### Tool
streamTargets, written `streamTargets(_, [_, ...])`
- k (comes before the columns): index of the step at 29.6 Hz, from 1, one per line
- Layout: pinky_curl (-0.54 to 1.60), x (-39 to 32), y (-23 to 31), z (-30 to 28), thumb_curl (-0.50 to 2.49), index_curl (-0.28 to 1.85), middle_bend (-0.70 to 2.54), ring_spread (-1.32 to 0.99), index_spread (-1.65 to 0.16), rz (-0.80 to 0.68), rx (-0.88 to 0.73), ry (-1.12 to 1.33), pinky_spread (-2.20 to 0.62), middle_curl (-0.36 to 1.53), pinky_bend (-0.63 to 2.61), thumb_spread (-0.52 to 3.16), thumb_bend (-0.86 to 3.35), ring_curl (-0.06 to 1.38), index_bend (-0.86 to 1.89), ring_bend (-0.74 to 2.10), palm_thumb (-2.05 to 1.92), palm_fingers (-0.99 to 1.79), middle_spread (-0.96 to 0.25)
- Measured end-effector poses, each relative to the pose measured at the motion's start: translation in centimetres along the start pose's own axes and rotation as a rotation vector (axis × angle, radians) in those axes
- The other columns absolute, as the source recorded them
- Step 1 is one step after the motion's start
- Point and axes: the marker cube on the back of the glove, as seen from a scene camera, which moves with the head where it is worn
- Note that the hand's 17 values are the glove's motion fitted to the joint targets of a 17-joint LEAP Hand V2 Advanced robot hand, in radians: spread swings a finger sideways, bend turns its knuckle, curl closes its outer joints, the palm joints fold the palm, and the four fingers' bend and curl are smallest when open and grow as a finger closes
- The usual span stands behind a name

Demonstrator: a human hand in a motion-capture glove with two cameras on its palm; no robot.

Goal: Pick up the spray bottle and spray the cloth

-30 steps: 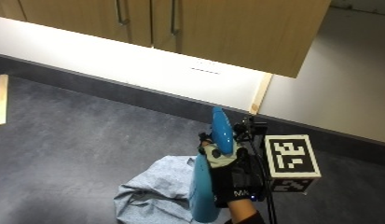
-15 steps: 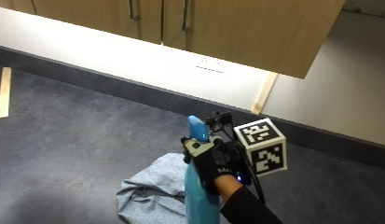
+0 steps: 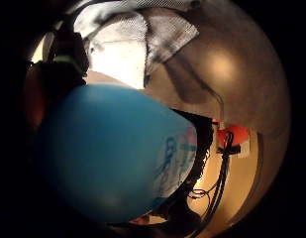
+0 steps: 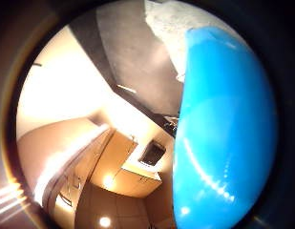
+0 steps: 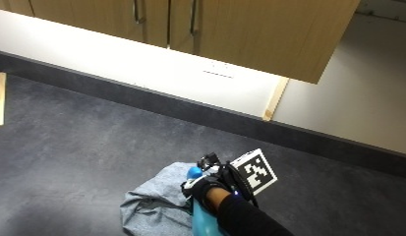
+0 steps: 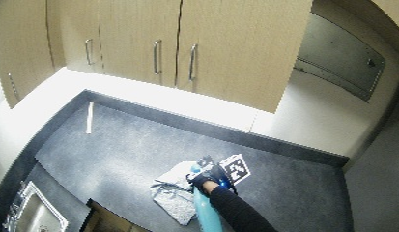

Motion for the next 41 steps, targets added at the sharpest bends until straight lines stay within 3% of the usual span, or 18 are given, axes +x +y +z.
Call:
streamTargets(7, [0.3,2.3,-0.8,1.1,0.77,0.63,0.46,-0.08,-0.17,0.171,-0.052,0.118,0.08,0.57,0.19,0.83,-0.01,0.5,0.39,0.34,1.17,1.18,-0.03])
streamTargets(25, [0.33,1.6,-1.2,0.5,0.79,0.64,0.48,-0.08,-0.18,0.067,-0.078,0.027,0.08,0.57,0.18,0.91,0.0,0.49,0.38,0.35,1.18,1.18,-0.03])
streamTargets(28, [0.33,0.3,0.7,0.5,0.79,0.64,0.48,-0.08,-0.19,-0.106,-0.013,0.026,0.07,0.57,0.18,0.92,0.0,0.49,0.38,0.35,1.19,1.18,-0.03])
streamTargets(38, [0.34,-2.6,10.4,0.0,0.81,0.64,0.49,-0.08,-0.19,-0.873,0.451,-0.053,0.08,0.57,0.19,0.93,-0.01,0.49,0.37,0.35,1.19,1.19,-0.03])
streamTargets(41, [0.35,-2.2,12.1,0.0,0.81,0.64,0.48,-0.08,-0.19,-0.989,0.553,-0.121,0.07,0.57,0.2,0.92,-0.01,0.49,0.37,0.35,1.19,1.2,-0.04])
